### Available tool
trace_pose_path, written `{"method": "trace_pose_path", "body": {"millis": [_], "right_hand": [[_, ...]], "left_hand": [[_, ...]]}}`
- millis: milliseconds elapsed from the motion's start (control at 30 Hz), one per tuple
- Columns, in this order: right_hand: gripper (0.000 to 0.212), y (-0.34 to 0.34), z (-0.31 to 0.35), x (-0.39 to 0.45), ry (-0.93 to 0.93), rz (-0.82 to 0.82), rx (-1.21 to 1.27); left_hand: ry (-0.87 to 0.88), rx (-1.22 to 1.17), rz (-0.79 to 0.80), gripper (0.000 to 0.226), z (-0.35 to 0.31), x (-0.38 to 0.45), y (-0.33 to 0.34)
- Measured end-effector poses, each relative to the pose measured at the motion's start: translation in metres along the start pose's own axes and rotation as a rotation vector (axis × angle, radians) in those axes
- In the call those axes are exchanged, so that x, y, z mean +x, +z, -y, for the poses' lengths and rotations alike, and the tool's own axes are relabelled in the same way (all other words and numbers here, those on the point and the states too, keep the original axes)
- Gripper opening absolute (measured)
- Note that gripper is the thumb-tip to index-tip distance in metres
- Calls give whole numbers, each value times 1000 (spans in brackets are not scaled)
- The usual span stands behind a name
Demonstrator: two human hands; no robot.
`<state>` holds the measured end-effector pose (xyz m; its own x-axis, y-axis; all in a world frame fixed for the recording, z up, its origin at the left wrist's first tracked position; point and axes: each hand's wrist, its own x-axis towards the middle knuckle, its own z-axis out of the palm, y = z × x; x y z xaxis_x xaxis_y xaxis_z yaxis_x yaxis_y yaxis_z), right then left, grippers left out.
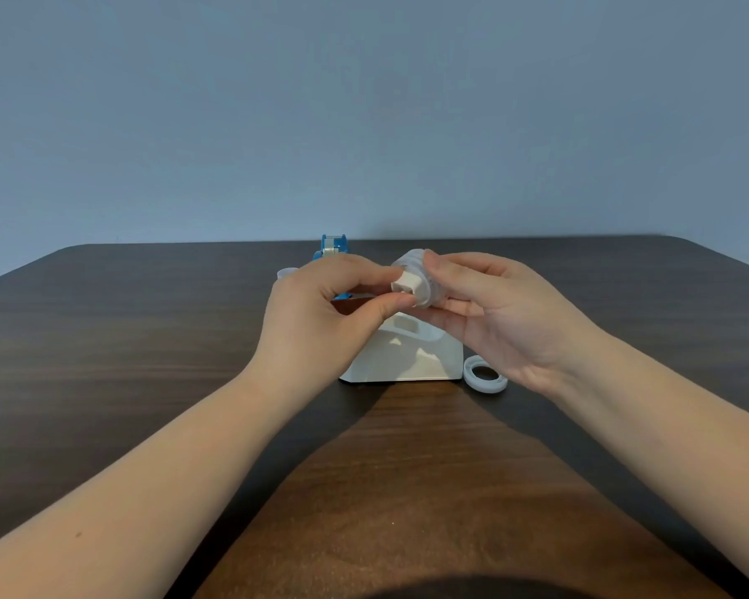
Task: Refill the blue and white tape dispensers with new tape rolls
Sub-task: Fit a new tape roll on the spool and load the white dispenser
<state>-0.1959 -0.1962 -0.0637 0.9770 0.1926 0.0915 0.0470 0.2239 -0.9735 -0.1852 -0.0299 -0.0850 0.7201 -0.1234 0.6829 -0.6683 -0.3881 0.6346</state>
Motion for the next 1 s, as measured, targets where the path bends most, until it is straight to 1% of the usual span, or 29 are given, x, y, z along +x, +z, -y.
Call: {"method": "trace_pose_path", "body": {"millis": [33, 133, 233, 267, 367, 400, 600, 667, 767, 867, 1000], "right_hand": [[23, 0, 0, 0, 22, 15, -18], [21, -1, -1, 1, 53, 66, -47], [20, -2, 0, 1, 70, 107, -49], [19, -2, 1, 1, 77, 125, -45], [21, -1, 1, 0, 98, 172, -47], [24, -1, 1, 0, 106, 177, -51], [27, 2, 2, 0, 117, 146, -33], [30, 3, 1, 1, 123, 128, -22], [33, 3, 1, 3, 144, 56, -6], [25, -3, 7, 4, 154, -37, -59], [9, -6, 8, 4, 166, -85, -140]], "left_hand": [[-53, -19, -4, 10, 0, 0, 0], [-138, -72, -17, 27, 0, 3, -3], [-141, -90, 112, 56, 1, 5, -7], [-153, -93, 170, 57, 2, 5, -8], [-240, -210, 294, 36, 3, 6, -11], [-263, -253, 307, 35, 3, 6, -11], [-278, -348, 290, 34, 5, 11, -15], [-309, -360, 286, 32, 6, 11, -14], [-385, -410, 231, 26, 7, 12, -12], [-429, -425, 206, 24, 8, 12, -10], [-449, -342, 180, 25, 8, 11, -6]]}}
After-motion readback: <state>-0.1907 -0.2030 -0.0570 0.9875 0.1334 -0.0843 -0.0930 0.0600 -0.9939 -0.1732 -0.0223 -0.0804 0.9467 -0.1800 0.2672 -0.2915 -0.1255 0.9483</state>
